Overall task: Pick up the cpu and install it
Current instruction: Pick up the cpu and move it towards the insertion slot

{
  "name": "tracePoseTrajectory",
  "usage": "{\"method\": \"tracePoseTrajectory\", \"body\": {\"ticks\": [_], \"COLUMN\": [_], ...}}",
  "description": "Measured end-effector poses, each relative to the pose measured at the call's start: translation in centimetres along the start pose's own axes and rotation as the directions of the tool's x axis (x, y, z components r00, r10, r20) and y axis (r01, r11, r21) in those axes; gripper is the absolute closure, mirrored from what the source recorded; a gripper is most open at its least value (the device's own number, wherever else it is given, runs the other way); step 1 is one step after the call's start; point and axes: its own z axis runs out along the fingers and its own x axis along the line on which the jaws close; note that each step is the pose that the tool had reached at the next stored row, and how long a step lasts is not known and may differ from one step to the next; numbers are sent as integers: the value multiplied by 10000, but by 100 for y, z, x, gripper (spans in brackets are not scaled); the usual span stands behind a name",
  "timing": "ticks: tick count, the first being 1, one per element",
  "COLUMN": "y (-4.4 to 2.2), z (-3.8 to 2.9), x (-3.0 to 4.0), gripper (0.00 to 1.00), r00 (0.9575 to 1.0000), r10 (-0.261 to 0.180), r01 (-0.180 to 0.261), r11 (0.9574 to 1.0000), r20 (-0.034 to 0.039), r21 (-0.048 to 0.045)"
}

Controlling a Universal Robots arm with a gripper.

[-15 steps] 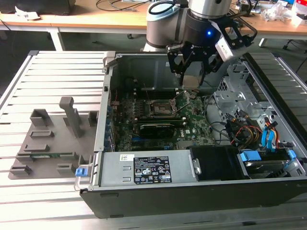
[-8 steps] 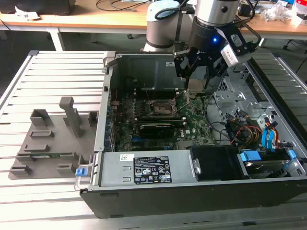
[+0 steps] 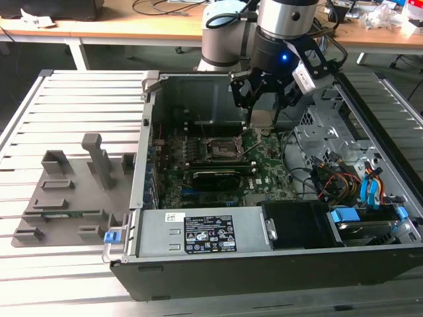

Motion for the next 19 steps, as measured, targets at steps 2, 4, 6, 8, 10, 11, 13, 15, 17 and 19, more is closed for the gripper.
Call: {"method": "tracePoseTrajectory", "body": {"ticks": [2, 4, 6, 8, 10, 11, 13, 15, 17, 19], "y": [15, 35, 59, 62, 65, 68, 68, 68, 68, 68], "z": [16, 61, 234, 281, 308, 342, 352, 354, 355, 355], "x": [45, 88, 111, 113, 114, 114, 115, 115, 114, 115], "gripper": [45, 45, 45, 45, 45, 45, 45, 45, 45, 45], "r00": [10000, 10000, 10000, 10000, 10000, 10000, 10000, 10000, 10000, 10000], "r10": [0, 0, -2, 0, 0, 0, 0, 0, 0, 0], "r01": [0, 0, 2, 0, 0, 0, 0, 0, 0, 0], "r11": [10000, 10000, 10000, 10000, 10000, 10000, 10000, 10000, 10000, 10000], "r20": [1, 2, 2, 2, 1, 2, 1, 2, 2, 1], "r21": [1, 0, 0, 1, 0, -1, 3, 1, 0, 1]}}
